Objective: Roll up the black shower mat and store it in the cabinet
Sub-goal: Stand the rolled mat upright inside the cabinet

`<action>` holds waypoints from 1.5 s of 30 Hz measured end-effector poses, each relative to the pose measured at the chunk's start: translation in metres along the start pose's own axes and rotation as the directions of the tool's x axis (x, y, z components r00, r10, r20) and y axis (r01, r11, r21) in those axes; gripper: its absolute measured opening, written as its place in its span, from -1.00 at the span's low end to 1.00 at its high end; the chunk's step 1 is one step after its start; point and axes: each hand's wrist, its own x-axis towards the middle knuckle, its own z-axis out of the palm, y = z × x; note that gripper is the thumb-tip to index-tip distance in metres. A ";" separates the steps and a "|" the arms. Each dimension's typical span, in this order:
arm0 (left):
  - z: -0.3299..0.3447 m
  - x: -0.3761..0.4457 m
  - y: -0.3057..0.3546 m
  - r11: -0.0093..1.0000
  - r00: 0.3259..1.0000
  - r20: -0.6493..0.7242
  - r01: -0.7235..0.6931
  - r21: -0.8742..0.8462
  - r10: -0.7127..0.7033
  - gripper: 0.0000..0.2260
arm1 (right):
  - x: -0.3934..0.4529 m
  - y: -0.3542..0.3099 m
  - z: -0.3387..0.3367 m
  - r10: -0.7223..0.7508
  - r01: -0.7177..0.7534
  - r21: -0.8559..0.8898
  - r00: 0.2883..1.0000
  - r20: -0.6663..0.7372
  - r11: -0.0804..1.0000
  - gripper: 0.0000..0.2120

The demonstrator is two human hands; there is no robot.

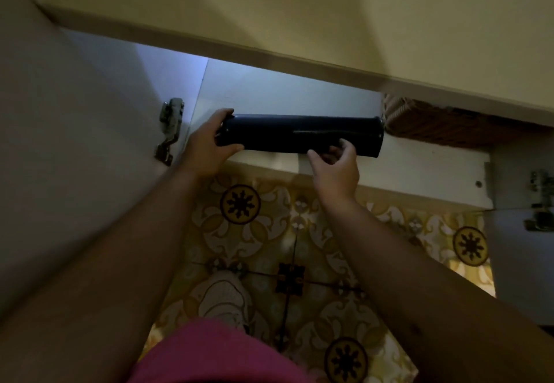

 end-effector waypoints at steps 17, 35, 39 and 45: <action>0.033 -0.015 0.007 0.996 0.940 -0.340 0.047 0.073 -0.020 -0.49 | 0.027 -0.041 0.078 -0.076 0.074 0.019 0.987 0.144 0.997 -0.21; 0.050 -0.013 -0.006 0.962 0.853 -0.489 0.260 0.089 -0.186 -0.23 | 0.061 -0.072 0.129 -0.179 0.309 -0.106 0.760 0.625 0.945 -0.13; 0.053 -0.015 -0.008 0.967 0.872 -0.464 0.233 0.108 -0.158 -0.19 | 0.054 -0.062 0.124 -0.172 0.278 -0.088 0.783 0.598 0.956 -0.18; 0.050 -0.018 -0.009 0.968 0.898 -0.410 0.222 0.117 -0.157 -0.12 | 0.030 -0.052 0.112 -0.230 0.326 -0.086 0.807 0.544 0.942 -0.23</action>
